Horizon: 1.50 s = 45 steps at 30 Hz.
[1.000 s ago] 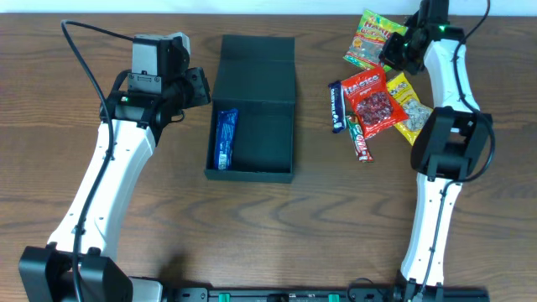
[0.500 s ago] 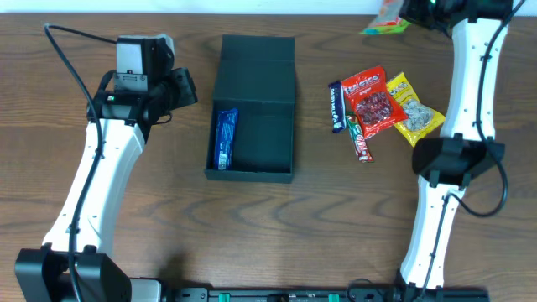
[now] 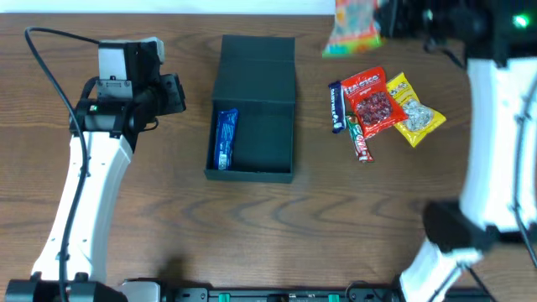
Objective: Pack container
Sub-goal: 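Carry the Haribo bag with the right gripper and lower it into the box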
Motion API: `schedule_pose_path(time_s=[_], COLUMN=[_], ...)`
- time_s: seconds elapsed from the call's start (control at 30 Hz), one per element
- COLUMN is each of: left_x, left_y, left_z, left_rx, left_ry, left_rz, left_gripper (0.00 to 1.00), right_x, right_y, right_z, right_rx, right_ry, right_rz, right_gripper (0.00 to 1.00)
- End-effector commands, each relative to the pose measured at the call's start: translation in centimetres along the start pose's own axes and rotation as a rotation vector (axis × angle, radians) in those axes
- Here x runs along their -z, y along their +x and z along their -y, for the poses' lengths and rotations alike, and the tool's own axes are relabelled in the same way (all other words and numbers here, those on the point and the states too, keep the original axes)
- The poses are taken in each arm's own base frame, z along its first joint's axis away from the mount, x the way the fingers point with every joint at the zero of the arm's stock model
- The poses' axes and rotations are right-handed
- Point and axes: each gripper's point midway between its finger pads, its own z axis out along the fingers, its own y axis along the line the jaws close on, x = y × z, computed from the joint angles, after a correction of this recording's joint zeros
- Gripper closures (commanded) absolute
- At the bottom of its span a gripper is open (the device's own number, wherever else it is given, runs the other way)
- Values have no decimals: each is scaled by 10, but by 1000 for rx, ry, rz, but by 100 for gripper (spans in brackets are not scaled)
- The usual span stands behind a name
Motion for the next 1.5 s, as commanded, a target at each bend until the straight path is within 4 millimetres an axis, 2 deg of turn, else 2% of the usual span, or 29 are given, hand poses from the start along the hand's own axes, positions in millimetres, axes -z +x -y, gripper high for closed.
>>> schedule_pose_path(time_s=[0.0, 0.07, 0.13, 0.27, 0.37, 0.57, 0.73, 0.83, 1.07, 1.1, 1.13, 1.17, 1.2, 1.3, 1.47], left_x=[9, 9, 9, 9, 9, 9, 9, 9, 9, 9, 9, 9, 9, 9, 9], left_y=[-7, -4, -4, -4, -4, -2, -1, -1, 0, 0, 0, 0, 0, 0, 0], left_z=[2, 1, 1, 1, 1, 1, 0, 0, 0, 0, 0, 0, 0, 0, 0], left_rx=[-56, -58, -65, -65, -64, -63, -62, -62, -62, -62, -61, -62, -61, -61, -62], left_ry=[-1, -3, -4, -4, -4, -5, -6, -6, -6, -6, -6, -6, -6, -6, -6], left_rz=[20, 10, 7, 8, 7, -1, -5, -5, -6, -6, -7, -7, -7, -7, -7], left_gripper=[94, 94, 94, 94, 94, 94, 94, 94, 94, 94, 94, 94, 94, 94, 94], right_x=[-8, -20, -47, -100, -133, -167, -186, -191, -199, -199, -199, -198, -195, -182, -148], right_y=[40, 72, 106, 146, 172, 216, 231, 241, 266, 266, 263, 258, 249, 218, 159], right_z=[1, -10, -41, -99, -119, -105, -93, -93, -70, -69, -71, -73, -78, -89, -109], right_rx=[13, 32, 23, 0, -86, -248, -347, -382, -374, -361, -343, -324, -294, -216, -40], right_ry=[5, -17, -78, -216, -250, -226, -185, -182, -52, -47, -55, -64, -77, -86, -64], right_rz=[-89, -142, -185, -214, -219, -270, -232, -228, -230, -225, -218, -209, -193, -149, -40], right_gripper=[98, 98, 99, 98, 98, 98, 99, 99, 98, 75, 38, 14, 1, 1, 1])
